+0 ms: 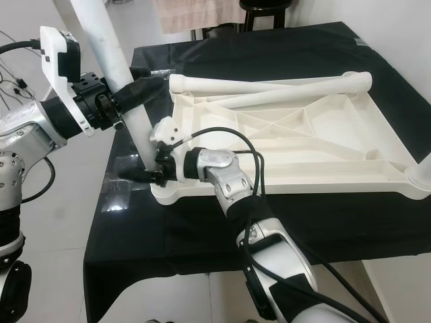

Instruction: Building children table

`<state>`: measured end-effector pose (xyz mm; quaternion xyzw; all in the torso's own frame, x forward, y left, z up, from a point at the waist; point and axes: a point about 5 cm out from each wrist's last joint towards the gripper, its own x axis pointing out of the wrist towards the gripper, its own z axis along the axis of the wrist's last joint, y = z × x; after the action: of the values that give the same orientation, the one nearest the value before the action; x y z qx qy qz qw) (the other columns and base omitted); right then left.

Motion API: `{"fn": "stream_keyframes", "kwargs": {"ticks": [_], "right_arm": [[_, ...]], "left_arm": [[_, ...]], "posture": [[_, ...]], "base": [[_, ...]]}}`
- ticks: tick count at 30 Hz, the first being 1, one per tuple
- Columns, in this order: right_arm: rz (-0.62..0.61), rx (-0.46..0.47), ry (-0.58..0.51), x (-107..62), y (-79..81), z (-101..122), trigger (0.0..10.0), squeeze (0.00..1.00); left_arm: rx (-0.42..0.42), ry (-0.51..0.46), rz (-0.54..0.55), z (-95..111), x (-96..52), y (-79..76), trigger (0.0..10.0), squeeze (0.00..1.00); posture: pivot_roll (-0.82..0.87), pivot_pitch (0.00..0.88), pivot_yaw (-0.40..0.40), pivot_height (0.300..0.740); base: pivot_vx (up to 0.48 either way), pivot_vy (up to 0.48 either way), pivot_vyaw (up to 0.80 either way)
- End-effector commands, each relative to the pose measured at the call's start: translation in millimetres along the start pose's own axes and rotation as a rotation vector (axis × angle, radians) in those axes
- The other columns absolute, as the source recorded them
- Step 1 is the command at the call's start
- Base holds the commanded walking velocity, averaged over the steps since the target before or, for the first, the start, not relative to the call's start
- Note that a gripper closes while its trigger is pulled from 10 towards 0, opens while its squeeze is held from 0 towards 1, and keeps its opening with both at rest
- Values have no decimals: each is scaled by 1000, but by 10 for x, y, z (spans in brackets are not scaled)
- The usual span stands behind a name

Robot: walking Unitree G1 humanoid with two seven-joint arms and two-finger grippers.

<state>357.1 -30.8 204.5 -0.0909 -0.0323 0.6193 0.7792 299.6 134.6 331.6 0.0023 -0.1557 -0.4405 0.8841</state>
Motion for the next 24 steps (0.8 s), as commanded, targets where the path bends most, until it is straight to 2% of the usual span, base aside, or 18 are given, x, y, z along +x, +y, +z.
{"fn": "stream_keyframes", "kwargs": {"ticks": [1,8,9,11,12,13,14,15,16,17,18,20,21,22,23,24], "right_arm": [[78,7,-6,84,83,-35,0,0],[45,20,5,29,20,-104,0,0],[-8,31,12,22,20,-143,0,0],[-48,38,19,16,20,-171,0,0],[-122,45,58,38,66,-259,0,0],[-234,26,130,74,128,-366,0,0],[-234,26,130,74,128,-366,0,0],[-497,106,157,118,269,-499,0,0],[-732,166,189,147,532,-595,0,0],[-732,166,189,147,532,-595,0,0],[-717,158,177,202,642,-591,0,0],[-669,135,167,252,704,-581,0,0],[-669,135,167,252,704,-581,0,0],[-606,123,155,332,721,-565,0,0],[-577,125,151,388,673,-539,0,0],[-577,125,151,388,673,-539,0,0]], "left_arm": [[-21,58,10,-112,-30,15,0,0],[-17,56,15,-115,-35,13,0,0],[-11,51,39,-116,-43,29,4275,1000],[-7,47,57,-117,-49,40,4275,1000],[-14,38,82,-108,-59,65,10000,1000],[-16,32,104,-97,-68,86,10000,1000],[-16,32,104,-97,-68,86,10000,1000],[-27,31,113,-83,-76,105,10000,475],[-32,41,125,-80,-79,138,10000,0],[-32,41,125,-80,-79,138,10000,0],[-29,49,129,-89,-77,151,10000,0],[-26,54,132,-99,-74,158,10000,0],[-26,54,132,-99,-74,158,10000,0],[-28,59,120,-120,-52,141,10000,0],[-26,64,105,-141,-28,114,10000,0],[-26,64,105,-141,-28,114,10000,0]], "posture": [[-1,148,82,740],[-6,150,78,740],[-8,150,70,740],[-8,150,70,740],[-3,147,62,740],[-2,145,60,740],[-2,145,60,740],[-1,147,60,740],[-3,158,75,740],[-3,158,75,740],[-3,158,75,740],[-6,156,74,740],[-6,156,74,740],[-17,134,77,740],[-14,127,67,740],[-14,127,67,740]], "base": [[0,0,0],[0,0,0],[0,0,0],[0,0,0],[0,0,0],[0,0,0],[0,0,0],[0,0,0],[0,0,0],[0,0,0],[0,0,0],[0,0,0],[0,0,0],[0,0,0],[0,0,0],[0,0,0]]}}
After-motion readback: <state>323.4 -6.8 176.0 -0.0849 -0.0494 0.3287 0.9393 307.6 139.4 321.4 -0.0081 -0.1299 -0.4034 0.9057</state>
